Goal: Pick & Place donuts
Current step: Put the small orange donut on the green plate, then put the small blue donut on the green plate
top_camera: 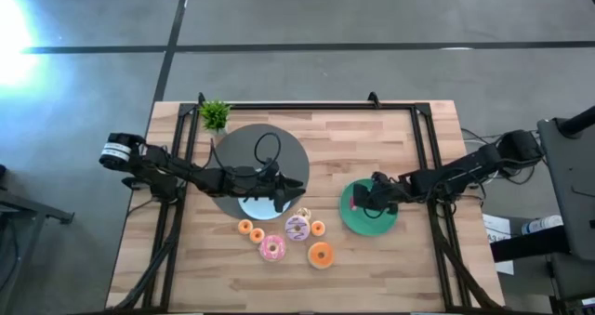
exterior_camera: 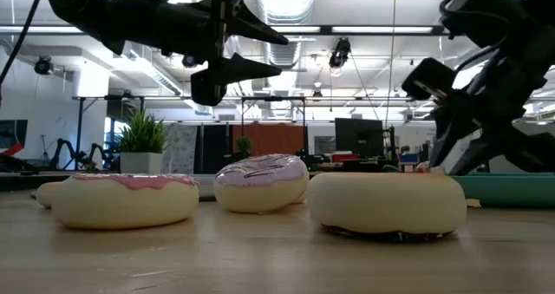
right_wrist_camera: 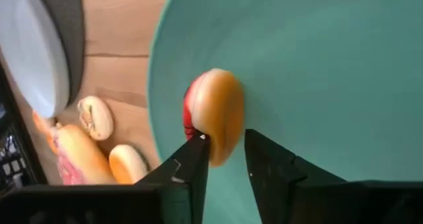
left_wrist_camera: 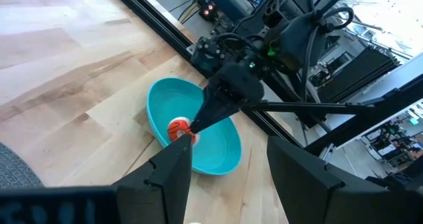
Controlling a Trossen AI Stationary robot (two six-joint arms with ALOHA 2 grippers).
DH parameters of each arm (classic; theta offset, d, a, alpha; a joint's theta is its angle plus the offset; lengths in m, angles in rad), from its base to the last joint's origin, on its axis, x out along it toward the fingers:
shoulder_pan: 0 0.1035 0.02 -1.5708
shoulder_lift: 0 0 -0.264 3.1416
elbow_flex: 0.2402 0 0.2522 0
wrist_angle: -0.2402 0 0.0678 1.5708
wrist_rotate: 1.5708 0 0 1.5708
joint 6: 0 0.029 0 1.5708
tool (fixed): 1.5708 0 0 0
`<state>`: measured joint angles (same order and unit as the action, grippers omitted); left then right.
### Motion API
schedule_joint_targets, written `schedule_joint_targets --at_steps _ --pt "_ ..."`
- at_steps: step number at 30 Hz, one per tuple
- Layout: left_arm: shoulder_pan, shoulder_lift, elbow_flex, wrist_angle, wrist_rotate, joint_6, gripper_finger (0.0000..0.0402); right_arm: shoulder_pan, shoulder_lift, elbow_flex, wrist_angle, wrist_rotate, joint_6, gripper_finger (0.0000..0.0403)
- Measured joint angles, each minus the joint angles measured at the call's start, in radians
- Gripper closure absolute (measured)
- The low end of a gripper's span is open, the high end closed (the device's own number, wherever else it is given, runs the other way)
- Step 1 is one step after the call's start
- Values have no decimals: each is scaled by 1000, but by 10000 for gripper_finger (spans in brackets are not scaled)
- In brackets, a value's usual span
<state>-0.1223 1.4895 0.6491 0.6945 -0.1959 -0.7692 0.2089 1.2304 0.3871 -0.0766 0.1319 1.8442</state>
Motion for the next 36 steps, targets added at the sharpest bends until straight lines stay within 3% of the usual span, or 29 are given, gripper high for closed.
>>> schedule_joint_targets --at_steps 6,12,16,23,29,36 --pt "0 0 -1 -3 0 1 230 0 -21 32 -76 -11 -40 291" --pt "0 0 -1 -3 0 8 230 -1 -33 123 -405 -51 -75 285" --pt "0 0 -1 -4 0 13 230 0 -36 211 -575 -21 -154 284" --pt "0 0 -1 -7 0 14 230 -16 -21 327 -619 28 -391 284" --pt "-6 0 -1 -8 -1 13 230 65 65 419 -470 -57 -873 284" --pt "-60 -2 -1 -132 -1 24 232 200 352 651 -478 -43 -1413 284"
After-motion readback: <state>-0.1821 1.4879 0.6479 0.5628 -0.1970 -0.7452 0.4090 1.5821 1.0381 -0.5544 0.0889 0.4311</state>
